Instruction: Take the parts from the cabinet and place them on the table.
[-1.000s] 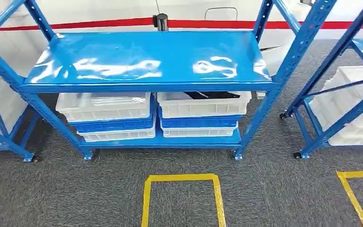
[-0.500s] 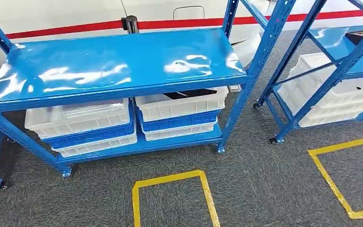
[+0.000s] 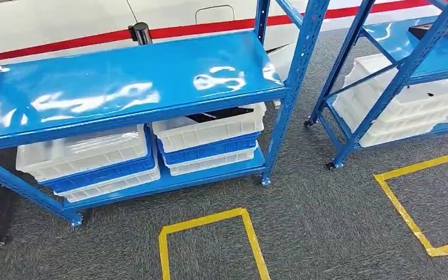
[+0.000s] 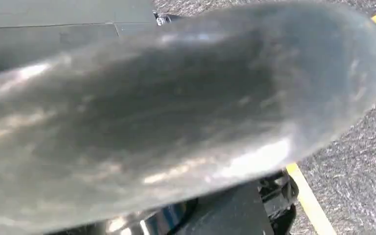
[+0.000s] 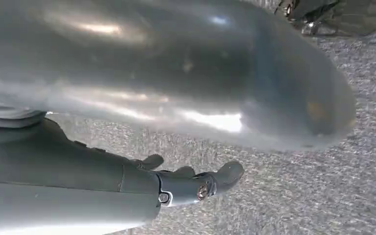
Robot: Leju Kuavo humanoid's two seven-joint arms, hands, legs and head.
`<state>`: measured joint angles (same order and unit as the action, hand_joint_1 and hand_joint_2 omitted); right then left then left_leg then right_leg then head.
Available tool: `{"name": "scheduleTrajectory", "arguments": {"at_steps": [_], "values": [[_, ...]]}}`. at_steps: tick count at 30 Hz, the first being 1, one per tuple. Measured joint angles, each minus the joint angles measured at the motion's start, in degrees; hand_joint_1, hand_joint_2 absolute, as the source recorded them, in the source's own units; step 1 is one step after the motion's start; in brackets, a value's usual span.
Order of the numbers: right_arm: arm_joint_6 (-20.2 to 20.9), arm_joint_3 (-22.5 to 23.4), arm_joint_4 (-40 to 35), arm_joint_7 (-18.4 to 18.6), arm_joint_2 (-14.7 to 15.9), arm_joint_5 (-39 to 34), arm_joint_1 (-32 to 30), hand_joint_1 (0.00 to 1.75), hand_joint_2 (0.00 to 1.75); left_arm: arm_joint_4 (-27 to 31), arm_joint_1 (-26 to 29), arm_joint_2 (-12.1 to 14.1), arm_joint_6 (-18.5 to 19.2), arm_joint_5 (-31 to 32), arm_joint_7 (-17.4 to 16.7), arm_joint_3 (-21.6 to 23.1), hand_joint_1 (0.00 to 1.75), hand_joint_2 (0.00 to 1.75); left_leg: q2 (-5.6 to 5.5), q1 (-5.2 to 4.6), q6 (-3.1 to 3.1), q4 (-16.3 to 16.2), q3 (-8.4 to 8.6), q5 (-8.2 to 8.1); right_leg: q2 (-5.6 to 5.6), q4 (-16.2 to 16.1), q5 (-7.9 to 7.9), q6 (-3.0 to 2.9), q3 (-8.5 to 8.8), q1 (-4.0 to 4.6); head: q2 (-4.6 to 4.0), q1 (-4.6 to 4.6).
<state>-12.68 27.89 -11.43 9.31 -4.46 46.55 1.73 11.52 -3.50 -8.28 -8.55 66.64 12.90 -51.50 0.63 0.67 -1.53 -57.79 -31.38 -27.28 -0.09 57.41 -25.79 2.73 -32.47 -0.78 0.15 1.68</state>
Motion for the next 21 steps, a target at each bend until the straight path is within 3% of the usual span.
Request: {"name": "scheduleTrajectory", "arguments": {"at_steps": [2,4,5,20,21], "values": [[0.2,-0.1,0.0,-0.8,0.0,0.3,0.0,0.00,0.00,0.0,0.0,0.0,0.0,0.0,0.0,0.0,0.00,0.00,0.03,0.00,0.45,0.3,0.10,0.12,0.00,0.0,-0.01,-0.02,-0.04,0.00,0.00,0.00],[0.5,-0.1,0.0,-1.1,0.0,0.5,0.0,0.00,0.00,0.0,0.0,0.0,0.0,0.0,0.0,0.0,0.00,0.00,0.06,0.04,1.52,0.5,0.15,0.18,0.00,0.0,-0.02,-0.41,-0.08,0.01,0.00,-0.02],[0.6,-0.1,0.0,-1.1,0.0,0.6,0.0,0.00,0.00,0.0,0.0,0.0,0.0,0.0,0.0,0.0,0.00,0.00,0.07,0.04,1.57,0.5,0.14,0.20,0.00,0.1,-0.05,-0.46,-0.09,0.01,0.00,-0.02],[0.8,-2.0,0.0,-1.0,0.0,4.4,0.0,0.00,0.00,0.0,0.0,0.0,-0.3,0.0,-0.2,-0.1,0.00,0.00,0.08,-0.44,1.58,0.5,0.13,0.20,0.00,0.0,-0.02,-0.41,-0.06,-0.41,0.00,-0.04],[0.8,-2.1,0.0,-1.0,-0.1,4.4,-0.1,0.00,0.00,0.0,0.0,0.1,-0.3,0.0,-0.2,-0.1,0.00,0.00,0.07,-0.58,1.09,-0.1,-0.09,-0.12,0.00,-0.2,0.16,-0.10,-0.03,-0.94,0.00,-0.02]]}}
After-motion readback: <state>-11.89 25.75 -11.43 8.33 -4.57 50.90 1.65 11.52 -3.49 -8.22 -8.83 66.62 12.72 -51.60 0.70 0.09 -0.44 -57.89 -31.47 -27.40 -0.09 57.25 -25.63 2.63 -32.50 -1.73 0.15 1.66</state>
